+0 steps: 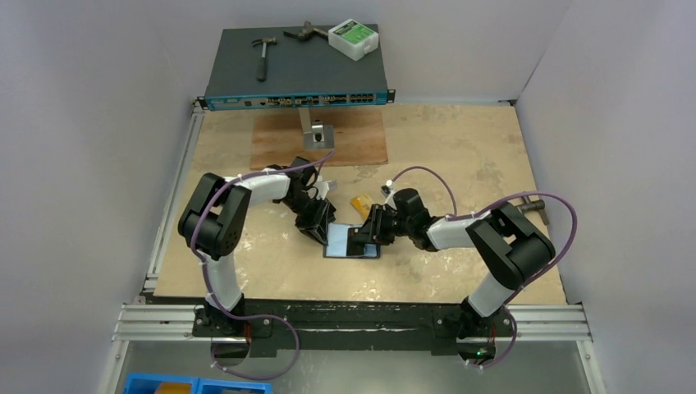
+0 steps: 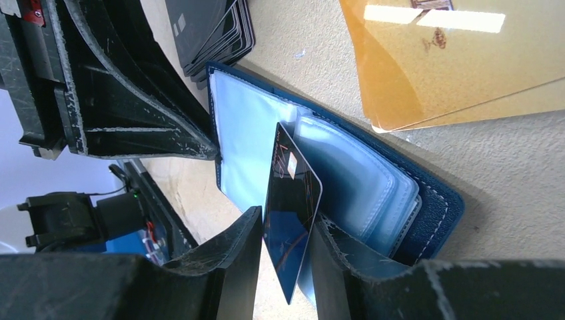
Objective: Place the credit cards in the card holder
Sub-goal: Insert the credit card into the card holder.
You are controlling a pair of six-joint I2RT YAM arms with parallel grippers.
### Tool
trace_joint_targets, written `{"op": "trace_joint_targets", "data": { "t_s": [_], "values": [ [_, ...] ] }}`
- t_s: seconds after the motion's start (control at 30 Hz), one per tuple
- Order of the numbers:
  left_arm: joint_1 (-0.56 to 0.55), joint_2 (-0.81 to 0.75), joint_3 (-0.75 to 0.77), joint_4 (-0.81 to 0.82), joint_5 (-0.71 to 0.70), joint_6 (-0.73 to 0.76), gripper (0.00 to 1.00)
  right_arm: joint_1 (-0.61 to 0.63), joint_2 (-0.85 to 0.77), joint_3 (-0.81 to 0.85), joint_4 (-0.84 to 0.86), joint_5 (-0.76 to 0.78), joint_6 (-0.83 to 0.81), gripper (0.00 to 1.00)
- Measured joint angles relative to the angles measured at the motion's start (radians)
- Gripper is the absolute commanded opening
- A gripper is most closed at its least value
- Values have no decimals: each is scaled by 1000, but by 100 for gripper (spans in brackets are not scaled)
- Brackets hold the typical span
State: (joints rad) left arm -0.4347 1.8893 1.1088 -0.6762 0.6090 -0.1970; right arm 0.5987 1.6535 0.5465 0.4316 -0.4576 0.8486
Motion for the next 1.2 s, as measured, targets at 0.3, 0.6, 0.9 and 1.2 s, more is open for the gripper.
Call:
{"op": "trace_joint_targets", "data": {
  "t_s": [0.3,0.6,0.9,1.2],
  "values": [
    [0,0,0,0,0,0,15,56,-8,72,-124,74,-49,33],
    [0,0,0,-1,0,0,14,105,-5,114,-188,152,-60,29],
    [0,0,0,-3,-7,6,0,113,-5,161,-269,162,-80,37],
    [-4,0,0,2,-3,7,0,115,-13,203,-384,161,-120,38]
  ]
}}
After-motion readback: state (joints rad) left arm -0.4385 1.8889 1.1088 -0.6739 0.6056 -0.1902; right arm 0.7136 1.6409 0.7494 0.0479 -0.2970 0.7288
